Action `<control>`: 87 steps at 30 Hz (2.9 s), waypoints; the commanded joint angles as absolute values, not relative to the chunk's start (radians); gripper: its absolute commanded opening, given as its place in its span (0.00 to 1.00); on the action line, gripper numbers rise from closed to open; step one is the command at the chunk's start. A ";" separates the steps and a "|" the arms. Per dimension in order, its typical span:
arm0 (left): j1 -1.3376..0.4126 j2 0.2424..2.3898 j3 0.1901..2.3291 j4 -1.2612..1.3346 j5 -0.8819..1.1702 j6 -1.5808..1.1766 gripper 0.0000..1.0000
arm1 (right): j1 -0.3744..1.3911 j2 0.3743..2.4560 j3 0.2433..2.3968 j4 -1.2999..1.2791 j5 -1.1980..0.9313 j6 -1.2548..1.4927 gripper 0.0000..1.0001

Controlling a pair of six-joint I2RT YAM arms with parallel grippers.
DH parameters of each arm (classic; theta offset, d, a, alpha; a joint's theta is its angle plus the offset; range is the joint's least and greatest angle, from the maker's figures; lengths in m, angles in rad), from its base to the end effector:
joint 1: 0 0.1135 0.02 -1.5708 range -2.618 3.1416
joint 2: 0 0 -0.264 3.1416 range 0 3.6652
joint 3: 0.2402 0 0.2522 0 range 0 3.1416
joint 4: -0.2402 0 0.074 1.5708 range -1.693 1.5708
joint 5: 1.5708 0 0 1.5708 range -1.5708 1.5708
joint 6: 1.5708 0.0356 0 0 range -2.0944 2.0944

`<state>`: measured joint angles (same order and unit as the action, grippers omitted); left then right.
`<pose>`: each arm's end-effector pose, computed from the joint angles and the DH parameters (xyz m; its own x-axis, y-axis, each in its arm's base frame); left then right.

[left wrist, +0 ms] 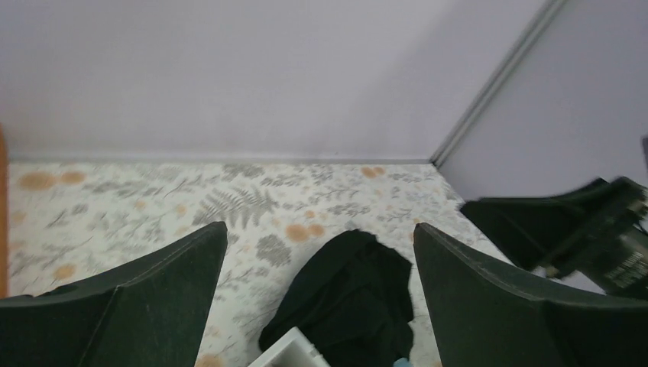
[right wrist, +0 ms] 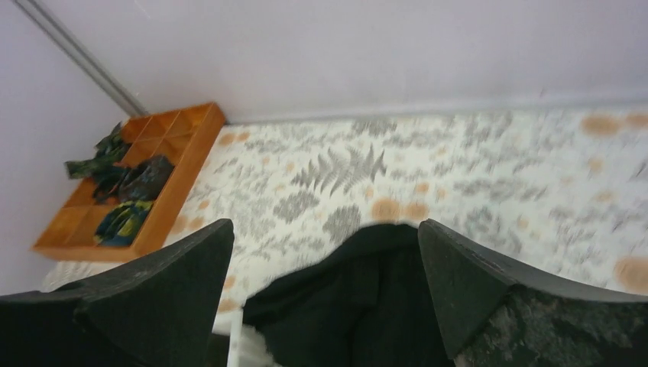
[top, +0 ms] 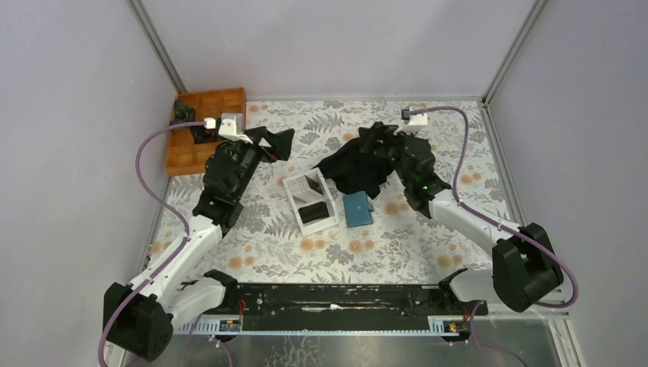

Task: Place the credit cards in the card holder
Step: Pick up the credit card from the storage box.

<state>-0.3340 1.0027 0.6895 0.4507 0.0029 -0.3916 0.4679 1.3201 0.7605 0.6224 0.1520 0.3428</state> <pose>0.2249 -0.0781 0.3327 -0.0065 -0.4017 -0.9157 0.3549 0.8552 -0.3777 0.2728 0.1318 0.2969 -0.0518 0.3461 -0.9368 -0.3117 0.8856 0.3444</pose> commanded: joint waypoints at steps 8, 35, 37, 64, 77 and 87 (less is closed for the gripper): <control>-0.384 1.247 0.890 0.503 0.415 -0.507 1.00 | 0.541 1.381 0.820 0.725 0.177 0.120 0.84; -0.585 0.747 0.448 0.026 -0.396 -0.698 0.98 | 0.916 1.448 0.964 0.235 0.113 0.201 0.76; -0.587 0.727 0.424 0.024 -0.400 -0.714 0.97 | 0.942 1.497 1.008 0.221 0.118 0.199 0.76; -0.586 0.755 0.307 0.106 -0.407 -0.742 0.93 | 0.850 1.869 1.312 0.114 0.066 0.271 0.72; -0.586 0.765 0.281 0.129 -0.419 -0.753 0.93 | 0.801 1.922 1.286 0.159 -0.022 0.318 0.72; -0.585 0.746 0.255 0.111 -0.424 -0.771 0.93 | 0.796 1.945 1.286 0.153 -0.051 0.331 0.74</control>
<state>-0.5819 0.7624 0.2787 0.0685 -0.3897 -0.7532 0.8085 1.9182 1.2667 0.1547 -0.0330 0.3183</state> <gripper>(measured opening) 0.935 0.735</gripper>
